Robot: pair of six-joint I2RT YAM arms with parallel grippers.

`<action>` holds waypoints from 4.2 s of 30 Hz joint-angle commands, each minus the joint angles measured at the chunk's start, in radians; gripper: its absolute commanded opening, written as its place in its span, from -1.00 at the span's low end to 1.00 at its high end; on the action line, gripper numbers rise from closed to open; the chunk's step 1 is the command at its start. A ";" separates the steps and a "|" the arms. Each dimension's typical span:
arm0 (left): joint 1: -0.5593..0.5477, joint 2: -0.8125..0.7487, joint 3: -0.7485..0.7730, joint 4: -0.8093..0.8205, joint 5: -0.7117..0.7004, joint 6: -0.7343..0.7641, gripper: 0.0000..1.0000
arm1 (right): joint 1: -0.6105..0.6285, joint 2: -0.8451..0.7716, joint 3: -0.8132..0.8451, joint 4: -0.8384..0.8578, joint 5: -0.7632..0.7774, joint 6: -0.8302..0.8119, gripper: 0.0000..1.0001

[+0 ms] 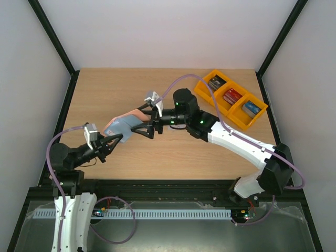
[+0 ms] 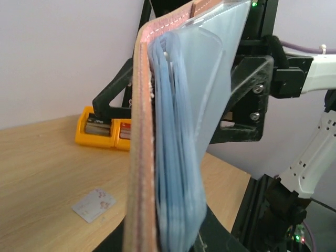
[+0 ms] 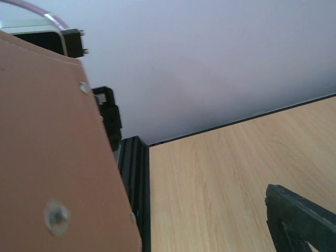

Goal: Take the credit cards out of the card holder

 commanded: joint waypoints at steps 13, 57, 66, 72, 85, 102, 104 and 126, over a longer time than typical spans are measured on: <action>-0.008 0.030 0.022 -0.052 0.038 0.082 -0.86 | 0.026 0.049 0.102 -0.061 -0.066 -0.071 -0.97; -0.002 -0.043 -0.078 0.210 -0.085 -0.143 -0.64 | -0.022 0.023 0.047 0.044 -0.359 0.028 -0.97; -0.003 -0.069 -0.061 0.054 -0.136 -0.105 -0.96 | -0.057 0.040 0.047 0.021 -0.186 0.062 -0.81; -0.003 -0.029 0.021 -0.183 -0.558 0.115 -0.96 | -0.076 0.048 0.057 -0.035 0.155 0.090 -0.15; -0.080 0.174 -0.078 0.030 -1.575 1.413 -0.96 | 0.018 0.064 0.031 -0.026 0.202 0.060 -0.06; -0.071 0.245 0.336 -0.496 -0.667 0.502 -0.96 | 0.129 0.194 0.070 0.499 0.054 0.367 -0.44; -0.064 0.242 0.338 -0.485 -0.600 0.447 -0.96 | 0.129 0.203 0.086 0.468 0.097 0.356 -0.53; -0.038 0.111 0.249 -0.218 0.020 0.265 -0.96 | 0.057 -0.023 0.067 -0.045 0.052 -0.107 -0.76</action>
